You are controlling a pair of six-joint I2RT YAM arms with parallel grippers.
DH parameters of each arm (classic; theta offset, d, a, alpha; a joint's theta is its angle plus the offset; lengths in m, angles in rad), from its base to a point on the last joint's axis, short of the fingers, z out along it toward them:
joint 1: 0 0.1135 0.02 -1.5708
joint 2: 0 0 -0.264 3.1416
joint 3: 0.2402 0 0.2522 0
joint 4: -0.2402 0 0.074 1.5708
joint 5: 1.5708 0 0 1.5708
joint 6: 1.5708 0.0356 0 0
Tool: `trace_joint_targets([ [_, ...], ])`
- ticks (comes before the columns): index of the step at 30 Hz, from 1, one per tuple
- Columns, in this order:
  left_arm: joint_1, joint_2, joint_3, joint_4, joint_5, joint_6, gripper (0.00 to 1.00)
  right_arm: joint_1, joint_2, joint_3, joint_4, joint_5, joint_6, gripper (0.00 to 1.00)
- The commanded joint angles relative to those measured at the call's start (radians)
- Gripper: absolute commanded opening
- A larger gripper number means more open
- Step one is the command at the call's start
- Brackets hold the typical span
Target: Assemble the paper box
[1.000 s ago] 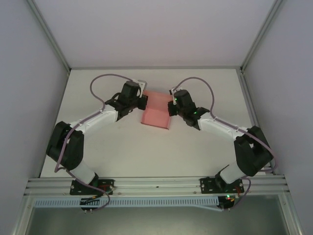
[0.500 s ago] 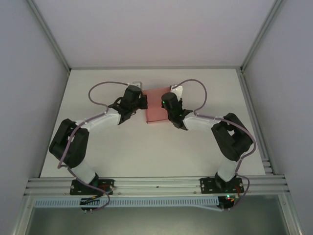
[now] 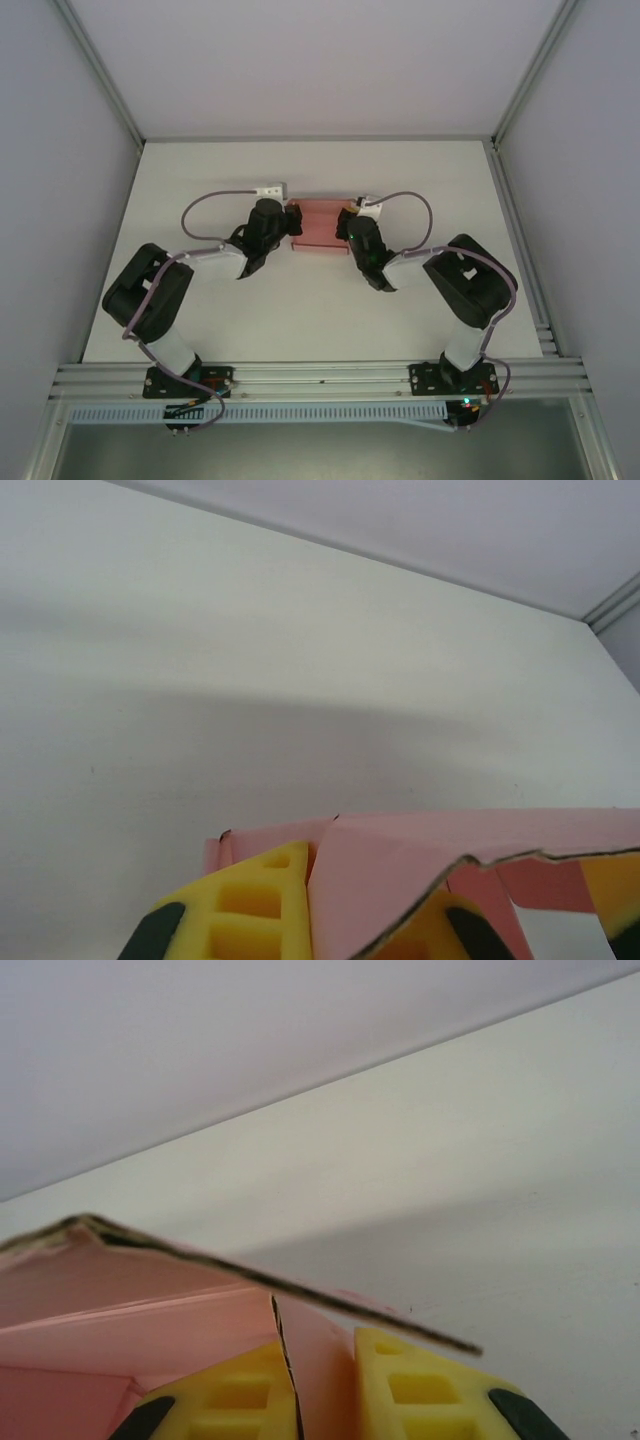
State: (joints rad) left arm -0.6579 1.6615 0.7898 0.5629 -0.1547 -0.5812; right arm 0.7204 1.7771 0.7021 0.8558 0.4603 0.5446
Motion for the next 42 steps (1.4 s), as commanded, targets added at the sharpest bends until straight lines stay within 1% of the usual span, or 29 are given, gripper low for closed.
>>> trace_joint_targets([
  [1,-0.05,-0.011,-0.035,0.098,0.095,-0.014,0.0,0.035,0.023,-0.019,0.062,-0.044,0.066,0.18],
  [3,-0.059,-0.01,-0.029,0.085,0.085,-0.024,0.0,0.061,0.008,0.025,-0.006,-0.017,0.074,0.18],
  [6,-0.066,-0.009,-0.021,0.076,0.075,-0.032,0.0,0.086,-0.002,0.106,-0.158,0.018,0.072,0.18],
  [7,-0.068,-0.011,-0.02,0.077,0.074,-0.036,0.0,0.093,-0.002,0.126,-0.204,0.035,0.087,0.18],
  [9,-0.069,-0.006,-0.007,0.071,0.082,-0.025,0.0,0.095,0.005,0.132,-0.242,0.049,0.119,0.17],
  [11,-0.07,0.006,0.007,0.043,0.09,-0.013,0.0,0.095,0.007,0.13,-0.301,0.084,0.202,0.15],
  [13,-0.072,0.013,-0.012,0.06,0.11,-0.007,0.0,0.098,0.022,0.101,-0.243,0.069,0.184,0.15],
  [16,-0.072,0.001,-0.068,0.113,0.119,-0.026,0.0,0.101,0.03,0.043,-0.169,0.067,0.203,0.16],
  [17,-0.071,-0.007,-0.091,0.135,0.128,-0.022,0.0,0.101,0.028,0.02,-0.154,0.082,0.24,0.16],
  [21,-0.077,-0.04,-0.147,0.14,0.129,0.025,0.0,0.103,0.033,-0.058,-0.008,0.049,0.256,0.16],
  [23,-0.078,-0.055,-0.162,0.123,0.101,0.04,0.0,0.103,0.032,-0.057,-0.026,0.015,0.29,0.16],
  [25,-0.078,-0.064,-0.164,0.096,0.084,0.053,0.0,0.106,0.024,-0.041,-0.06,-0.02,0.27,0.17],
  [27,-0.08,-0.074,-0.168,0.076,0.08,0.069,0.0,0.109,0.013,-0.037,-0.097,-0.039,0.194,0.16],
  [31,-0.079,-0.082,-0.208,0.071,0.086,0.087,0.0,0.109,-0.032,-0.082,-0.137,-0.023,0.049,0.13],
  [33,-0.083,-0.085,-0.229,0.077,0.099,0.093,0.0,0.11,-0.052,-0.107,-0.158,-0.017,0.034,0.13],
  [37,-0.089,-0.11,-0.257,0.083,0.122,0.098,0.01,0.12,-0.056,-0.154,-0.126,-0.024,-0.003,0.12],
  [39,-0.094,-0.135,-0.255,0.047,0.115,0.113,0.06,0.125,-0.065,-0.174,-0.116,-0.006,-0.012,0.12],
  [40,-0.093,-0.151,-0.249,0.005,0.088,0.108,0.11,0.128,-0.075,-0.183,-0.12,0.005,-0.016,0.12],
  [41,-0.094,-0.164,-0.24,-0.038,0.068,0.112,0.13,0.132,-0.089,-0.186,-0.135,0.026,-0.012,0.11],
  [42,-0.094,-0.179,-0.232,-0.082,0.05,0.122,0.17,0.13,-0.102,-0.186,-0.156,0.032,-0.018,0.11],
])
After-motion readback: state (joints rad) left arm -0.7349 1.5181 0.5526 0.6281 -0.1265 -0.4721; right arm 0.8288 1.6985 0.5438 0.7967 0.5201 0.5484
